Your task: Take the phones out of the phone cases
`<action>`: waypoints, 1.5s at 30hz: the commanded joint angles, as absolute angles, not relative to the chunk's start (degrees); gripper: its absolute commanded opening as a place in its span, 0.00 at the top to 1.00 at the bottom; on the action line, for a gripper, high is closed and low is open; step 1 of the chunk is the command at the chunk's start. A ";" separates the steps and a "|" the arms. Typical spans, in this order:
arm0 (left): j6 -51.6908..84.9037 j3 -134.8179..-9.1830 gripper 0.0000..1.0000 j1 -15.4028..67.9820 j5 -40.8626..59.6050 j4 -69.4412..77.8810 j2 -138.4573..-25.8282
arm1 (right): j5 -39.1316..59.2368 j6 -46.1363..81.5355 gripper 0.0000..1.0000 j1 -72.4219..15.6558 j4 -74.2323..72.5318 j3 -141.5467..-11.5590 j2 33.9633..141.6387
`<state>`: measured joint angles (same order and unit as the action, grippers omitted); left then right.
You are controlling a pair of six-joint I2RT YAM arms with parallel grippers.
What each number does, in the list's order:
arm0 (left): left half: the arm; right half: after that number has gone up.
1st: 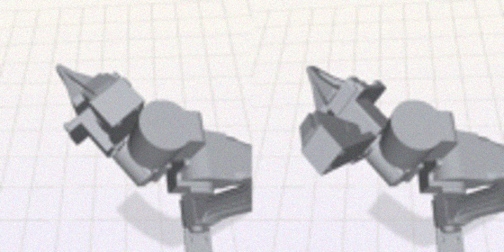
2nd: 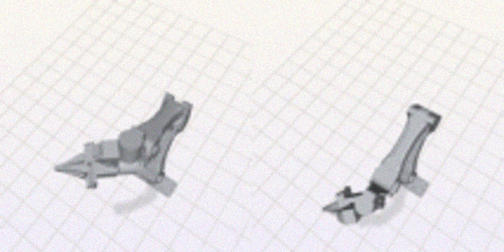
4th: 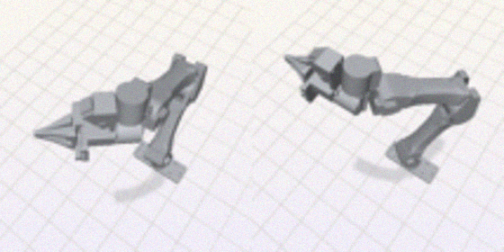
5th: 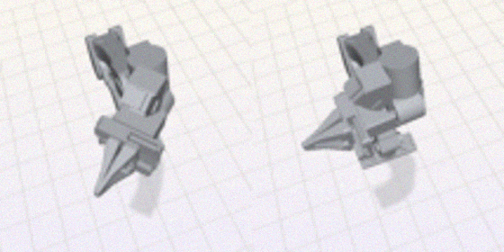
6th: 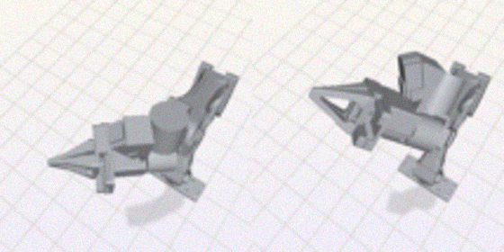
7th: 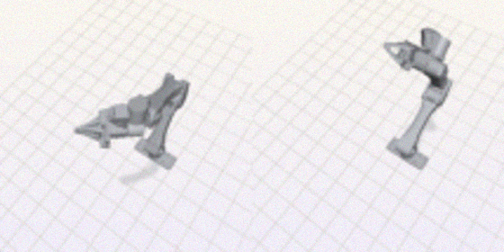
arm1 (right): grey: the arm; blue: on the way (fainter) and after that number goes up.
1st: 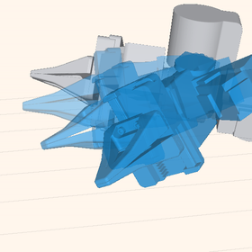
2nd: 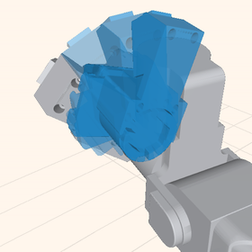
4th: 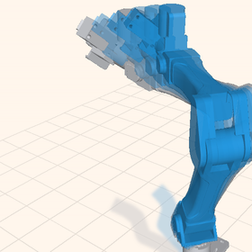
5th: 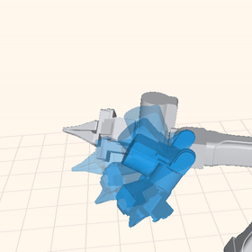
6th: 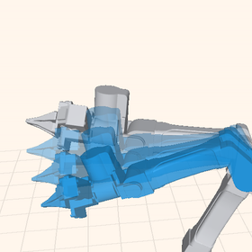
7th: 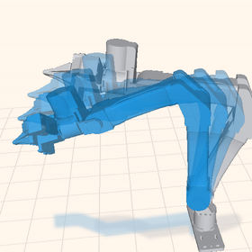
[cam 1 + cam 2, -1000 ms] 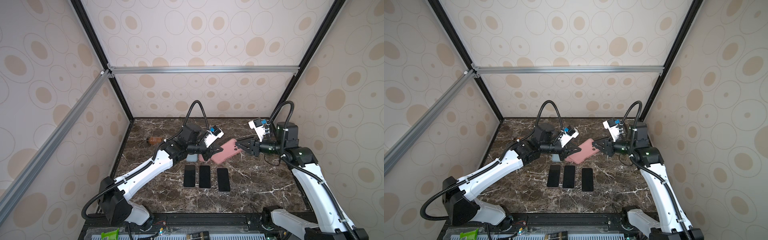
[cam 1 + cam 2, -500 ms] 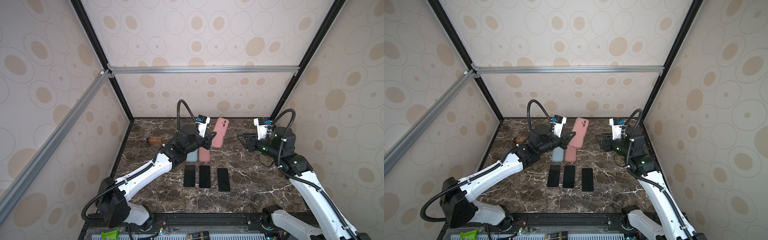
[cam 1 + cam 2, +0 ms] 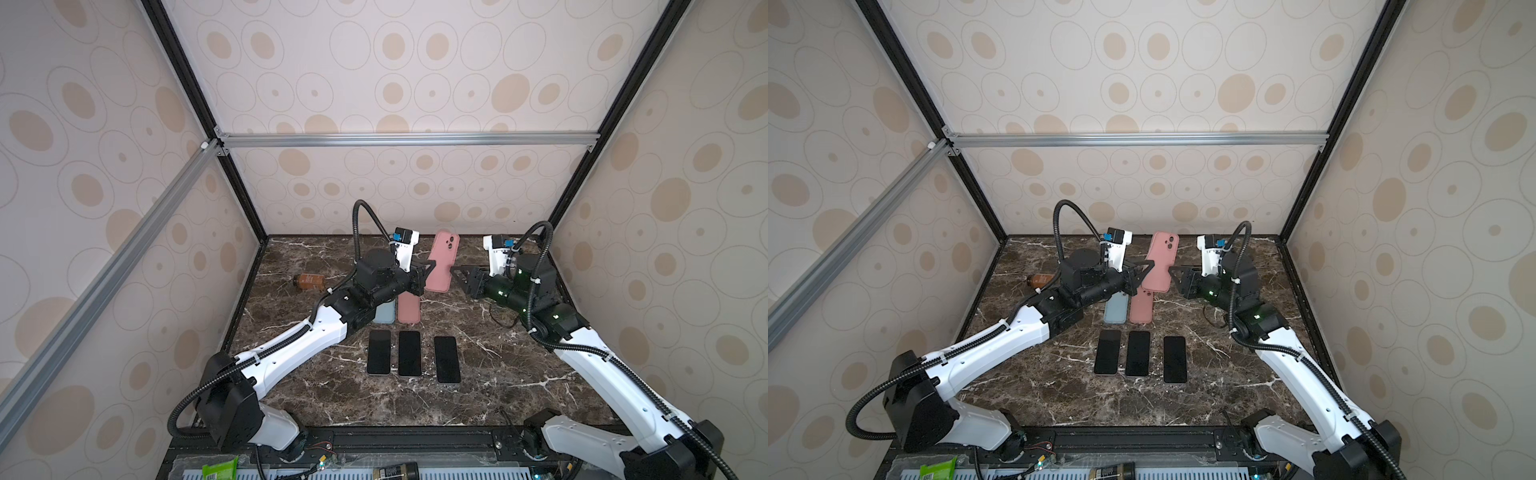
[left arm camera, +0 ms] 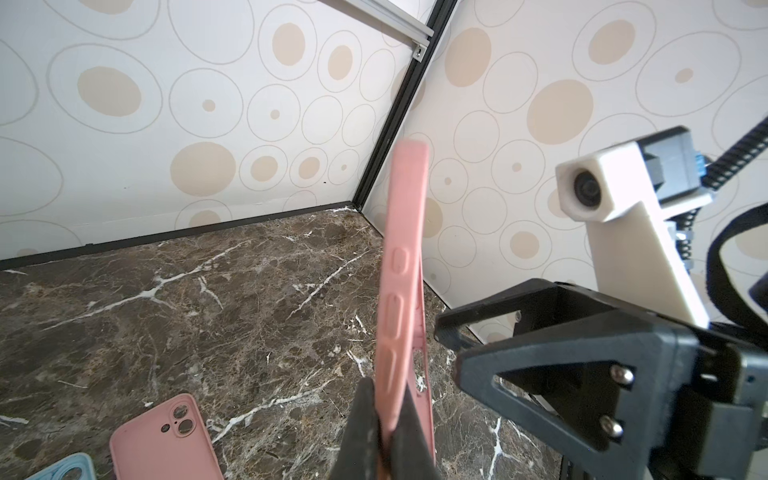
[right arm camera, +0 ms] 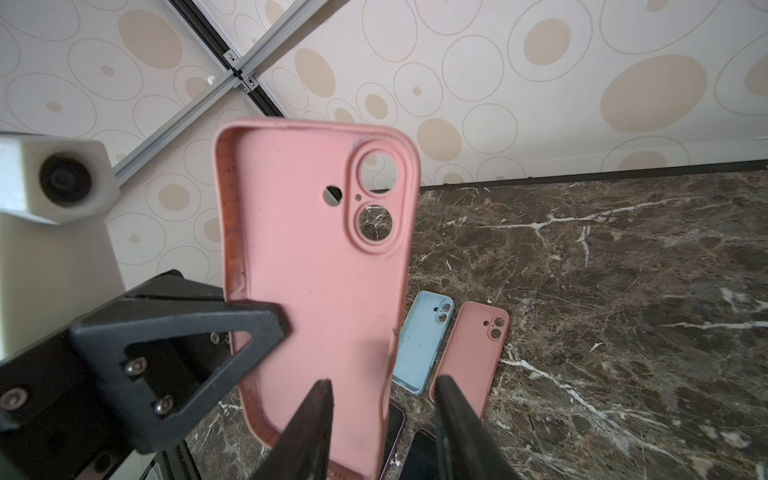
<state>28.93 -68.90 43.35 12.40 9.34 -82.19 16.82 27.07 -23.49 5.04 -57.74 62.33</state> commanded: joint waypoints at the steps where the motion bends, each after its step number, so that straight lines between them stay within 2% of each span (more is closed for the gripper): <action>1: 30.32 -69.20 1.00 43.24 13.99 12.20 -82.01 | 13.90 28.74 0.59 -23.86 3.24 -58.08 62.75; 7: 30.17 -67.68 1.00 43.24 15.75 14.52 -81.17 | 17.25 29.82 0.65 -23.87 4.08 -59.98 65.66; 20: 30.76 -66.56 1.00 43.25 18.43 15.80 -81.24 | 19.41 29.90 0.75 -23.87 1.83 -58.62 65.09; 35: 30.23 -65.83 0.99 43.20 17.44 14.11 -81.56 | 18.11 27.43 1.00 -23.84 5.34 -58.54 63.93; 37: 30.41 -65.83 0.85 43.15 15.46 13.02 -81.82 | 16.38 28.28 1.00 -23.89 6.52 -58.54 64.15; 39: 30.50 -65.66 0.62 42.79 14.14 12.33 -82.23 | 13.42 29.40 1.00 -23.82 7.99 -58.45 64.37; 41: 30.50 -65.48 0.43 42.37 12.64 11.06 -82.89 | 11.07 29.83 1.00 -23.85 11.05 -59.26 65.21; 43: 30.19 -65.33 0.32 41.86 10.80 9.43 -83.54 | 9.86 28.44 1.00 -23.83 15.39 -60.77 66.88; 45: 29.97 -64.96 0.27 41.10 9.48 8.32 -84.40 | 8.03 26.84 1.00 -23.83 19.23 -61.57 68.72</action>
<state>30.20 -65.47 42.24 12.82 10.81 -82.78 11.94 28.60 -23.57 12.56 -59.40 66.70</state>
